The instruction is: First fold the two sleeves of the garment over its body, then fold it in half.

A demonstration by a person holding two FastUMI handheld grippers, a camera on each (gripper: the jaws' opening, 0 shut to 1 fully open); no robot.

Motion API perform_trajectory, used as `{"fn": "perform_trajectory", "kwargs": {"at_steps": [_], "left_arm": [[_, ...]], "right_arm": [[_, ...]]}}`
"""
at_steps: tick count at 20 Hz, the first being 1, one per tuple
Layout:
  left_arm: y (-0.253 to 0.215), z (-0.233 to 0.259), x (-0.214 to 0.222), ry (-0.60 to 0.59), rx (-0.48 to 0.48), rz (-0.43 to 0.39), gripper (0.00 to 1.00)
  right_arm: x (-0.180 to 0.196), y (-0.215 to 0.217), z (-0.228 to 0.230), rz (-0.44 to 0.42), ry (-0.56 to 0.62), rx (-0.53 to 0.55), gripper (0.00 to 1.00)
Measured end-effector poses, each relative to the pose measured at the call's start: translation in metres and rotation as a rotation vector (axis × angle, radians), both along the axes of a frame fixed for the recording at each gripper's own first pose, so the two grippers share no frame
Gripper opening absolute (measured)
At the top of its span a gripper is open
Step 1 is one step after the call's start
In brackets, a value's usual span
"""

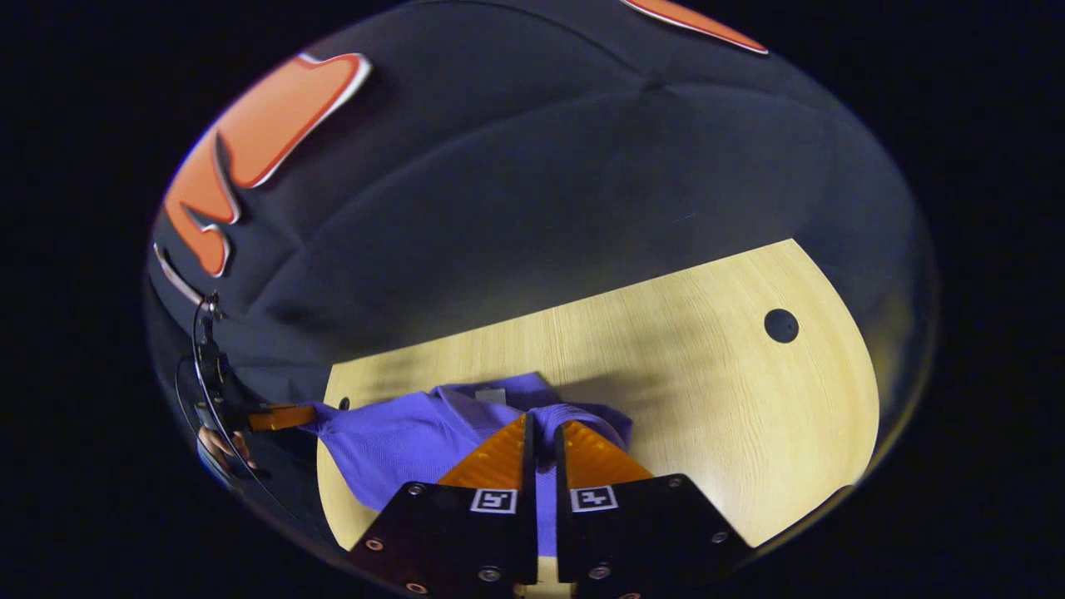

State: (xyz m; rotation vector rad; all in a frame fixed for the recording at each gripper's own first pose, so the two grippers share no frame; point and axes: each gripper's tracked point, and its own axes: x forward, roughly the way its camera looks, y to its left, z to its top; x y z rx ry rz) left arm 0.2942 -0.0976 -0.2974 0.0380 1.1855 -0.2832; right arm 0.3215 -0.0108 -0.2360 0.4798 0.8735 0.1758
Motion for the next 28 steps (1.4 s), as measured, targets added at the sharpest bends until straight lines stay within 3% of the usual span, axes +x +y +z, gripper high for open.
{"fn": "perform_trajectory", "kwargs": {"at_steps": [1, 2, 4, 7, 8, 9, 13, 19, 25, 26, 28], "left_arm": [[0.0, -0.001, 0.007, -0.026, -0.005, 0.009, 0.14], [0.001, 0.006, 0.008, -0.047, -0.007, 0.022, 0.34], [-0.009, 0.015, 0.003, -0.07, -0.04, 0.034, 0.61], [-0.015, 0.027, 0.0, -0.158, -0.039, 0.025, 0.76], [-0.015, 0.034, -0.001, -0.196, -0.031, 0.017, 0.86], [-0.015, 0.041, -0.001, -0.237, -0.025, 0.013, 0.89], [-0.028, 0.078, -0.008, -0.362, -0.054, 0.029, 0.98], [-0.015, 0.139, -0.037, -0.529, -0.099, 0.049, 0.98], [0.018, 0.209, -0.086, -0.733, -0.155, 0.172, 0.97], [0.018, 0.214, -0.095, -0.762, -0.156, 0.183, 0.97], [0.016, 0.226, -0.116, -0.83, -0.169, 0.192, 0.97]], "right_arm": [[0.002, -0.005, -0.001, -0.004, -0.013, -0.016, 0.18], [0.0, -0.005, 0.002, 0.003, -0.025, -0.023, 0.26], [-0.002, -0.004, 0.01, 0.013, -0.049, -0.042, 0.45], [-0.01, -0.02, 0.028, 0.008, -0.112, -0.072, 0.73], [-0.014, -0.024, 0.036, 0.003, -0.129, -0.092, 0.79], [-0.019, -0.025, 0.046, 0.002, -0.152, -0.103, 0.87], [-0.041, -0.029, 0.091, -0.009, -0.245, -0.124, 0.96], [-0.089, -0.037, 0.181, -0.064, -0.458, -0.183, 0.95], [-0.154, -0.038, 0.255, -0.135, -0.712, -0.327, 0.95], [-0.166, -0.037, 0.263, -0.143, -0.743, -0.348, 1.0], [-0.184, -0.031, 0.272, -0.159, -0.802, -0.364, 0.95]]}}
